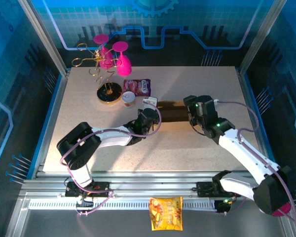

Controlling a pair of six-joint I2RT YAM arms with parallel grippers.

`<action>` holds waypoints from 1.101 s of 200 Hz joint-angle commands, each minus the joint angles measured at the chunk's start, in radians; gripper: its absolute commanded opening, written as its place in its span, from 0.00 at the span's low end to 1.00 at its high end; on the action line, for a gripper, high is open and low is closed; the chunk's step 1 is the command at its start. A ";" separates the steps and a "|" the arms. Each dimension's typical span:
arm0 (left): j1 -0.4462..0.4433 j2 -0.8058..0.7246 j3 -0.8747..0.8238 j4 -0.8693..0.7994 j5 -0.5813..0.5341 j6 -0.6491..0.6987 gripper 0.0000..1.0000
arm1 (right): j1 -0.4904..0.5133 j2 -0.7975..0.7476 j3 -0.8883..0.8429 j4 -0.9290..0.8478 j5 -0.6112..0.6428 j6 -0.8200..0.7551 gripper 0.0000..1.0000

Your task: Fold the paper box

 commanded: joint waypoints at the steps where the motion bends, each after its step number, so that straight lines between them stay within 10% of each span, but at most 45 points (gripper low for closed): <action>1: -0.009 0.020 0.010 -0.058 -0.008 0.013 0.00 | 0.013 0.032 0.069 0.064 0.026 0.071 0.70; 48: -0.009 0.020 0.012 -0.060 -0.009 0.012 0.00 | 0.000 0.099 0.065 0.086 -0.006 0.091 0.59; 123: -0.010 0.000 -0.002 -0.059 0.001 0.023 0.00 | -0.031 0.142 0.013 0.113 -0.018 0.102 0.16; 181: -0.043 -0.178 -0.081 -0.168 0.032 -0.035 0.49 | -0.039 0.115 -0.092 0.151 -0.024 0.137 0.00; 220: -0.113 -0.482 -0.157 -0.471 0.102 -0.303 0.51 | -0.048 0.085 -0.157 0.158 -0.052 0.122 0.00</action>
